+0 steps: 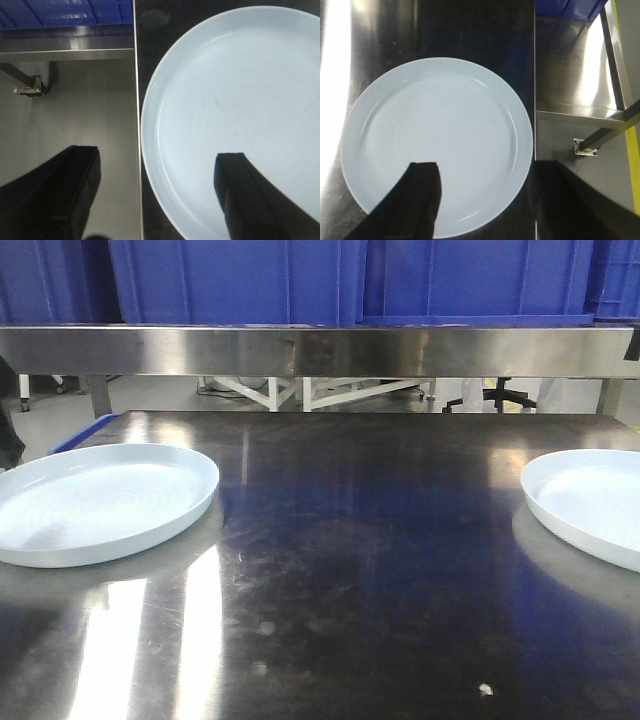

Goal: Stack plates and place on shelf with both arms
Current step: 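Lower the left gripper to the rim of the nearby white plate, then grasp the plate rim with the left gripper and lift it, then carry the plate toward the table center, lower it, open left gripper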

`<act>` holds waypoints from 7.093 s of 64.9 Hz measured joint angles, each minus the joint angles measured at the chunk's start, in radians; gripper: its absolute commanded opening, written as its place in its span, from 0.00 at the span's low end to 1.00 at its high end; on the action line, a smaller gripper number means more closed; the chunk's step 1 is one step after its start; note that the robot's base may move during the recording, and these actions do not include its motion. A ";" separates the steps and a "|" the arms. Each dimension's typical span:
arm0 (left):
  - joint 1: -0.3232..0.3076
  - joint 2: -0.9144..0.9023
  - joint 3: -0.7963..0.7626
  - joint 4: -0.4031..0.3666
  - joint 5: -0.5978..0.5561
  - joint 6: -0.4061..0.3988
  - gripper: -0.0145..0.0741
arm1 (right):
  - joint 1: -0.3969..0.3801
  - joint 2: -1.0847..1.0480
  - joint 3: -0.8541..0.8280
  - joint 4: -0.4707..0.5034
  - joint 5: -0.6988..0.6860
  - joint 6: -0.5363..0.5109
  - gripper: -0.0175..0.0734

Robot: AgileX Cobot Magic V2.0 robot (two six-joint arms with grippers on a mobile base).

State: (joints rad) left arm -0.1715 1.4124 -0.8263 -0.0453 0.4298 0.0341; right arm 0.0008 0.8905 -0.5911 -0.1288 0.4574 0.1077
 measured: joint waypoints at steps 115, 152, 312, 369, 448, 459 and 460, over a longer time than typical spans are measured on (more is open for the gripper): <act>0.059 0.000 -0.001 0.000 -0.042 -0.002 0.76 | -0.176 0.393 -0.203 -0.002 -0.007 0.000 0.74; 0.059 0.112 -0.067 -0.004 -0.059 -0.002 0.76 | -0.176 0.393 -0.203 -0.002 -0.007 0.000 0.74; -0.185 0.126 -0.379 -0.162 0.114 -0.001 0.27 | -0.176 0.395 -0.203 -0.002 -0.007 0.000 0.74; -0.400 0.419 -0.518 -0.196 0.056 0.000 0.27 | -0.176 0.395 -0.203 -0.002 -0.003 0.000 0.74; -0.400 0.498 -0.518 -0.129 0.023 0.000 0.27 | -0.176 0.395 -0.203 -0.002 -0.003 0.000 0.74; -0.400 0.503 -0.518 -0.130 0.021 0.000 0.27 | -0.176 0.395 -0.203 -0.002 -0.001 0.000 0.74; -0.400 0.503 -0.518 -0.130 0.020 0.000 0.27 | -0.176 0.395 -0.203 -0.002 -0.001 0.000 0.74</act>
State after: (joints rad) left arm -0.5712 1.9151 -1.3446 -0.1756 0.4493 0.0340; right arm -0.1753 1.2855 -0.7941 -0.1311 0.4561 0.1077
